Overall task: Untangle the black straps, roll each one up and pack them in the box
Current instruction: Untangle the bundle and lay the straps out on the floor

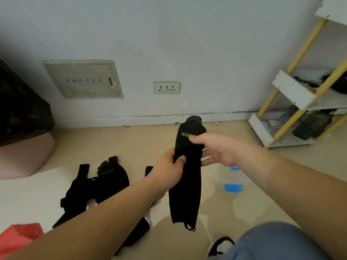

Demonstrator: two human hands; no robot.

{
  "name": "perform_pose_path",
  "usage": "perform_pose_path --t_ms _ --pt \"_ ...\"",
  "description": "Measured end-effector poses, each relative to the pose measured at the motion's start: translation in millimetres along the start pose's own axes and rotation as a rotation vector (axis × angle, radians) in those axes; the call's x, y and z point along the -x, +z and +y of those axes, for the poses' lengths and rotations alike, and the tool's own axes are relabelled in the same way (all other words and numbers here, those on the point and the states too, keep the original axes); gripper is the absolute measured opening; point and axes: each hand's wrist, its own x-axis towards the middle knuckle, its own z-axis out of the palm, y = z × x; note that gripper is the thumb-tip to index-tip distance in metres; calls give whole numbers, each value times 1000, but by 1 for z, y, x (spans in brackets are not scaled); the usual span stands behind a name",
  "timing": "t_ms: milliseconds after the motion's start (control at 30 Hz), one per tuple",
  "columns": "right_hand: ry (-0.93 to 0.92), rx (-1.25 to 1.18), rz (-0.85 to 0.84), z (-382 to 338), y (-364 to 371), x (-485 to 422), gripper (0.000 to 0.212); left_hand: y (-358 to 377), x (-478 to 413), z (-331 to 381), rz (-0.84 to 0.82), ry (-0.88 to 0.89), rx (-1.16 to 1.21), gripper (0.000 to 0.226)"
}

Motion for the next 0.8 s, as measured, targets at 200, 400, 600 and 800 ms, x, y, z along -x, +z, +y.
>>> perform_pose_path --t_ms 200,400,600,800 --pt "4 101 81 69 -7 -76 17 34 -66 -50 -48 -290 163 17" --pt "0 45 205 129 0 -180 22 54 -117 -133 -339 -512 348 35" --pt "-52 43 297 129 -15 -274 23 71 -157 -186 -305 -475 236 28" --pt "-70 153 384 127 -23 -327 50 81 -198 -200 -56 -524 403 27"
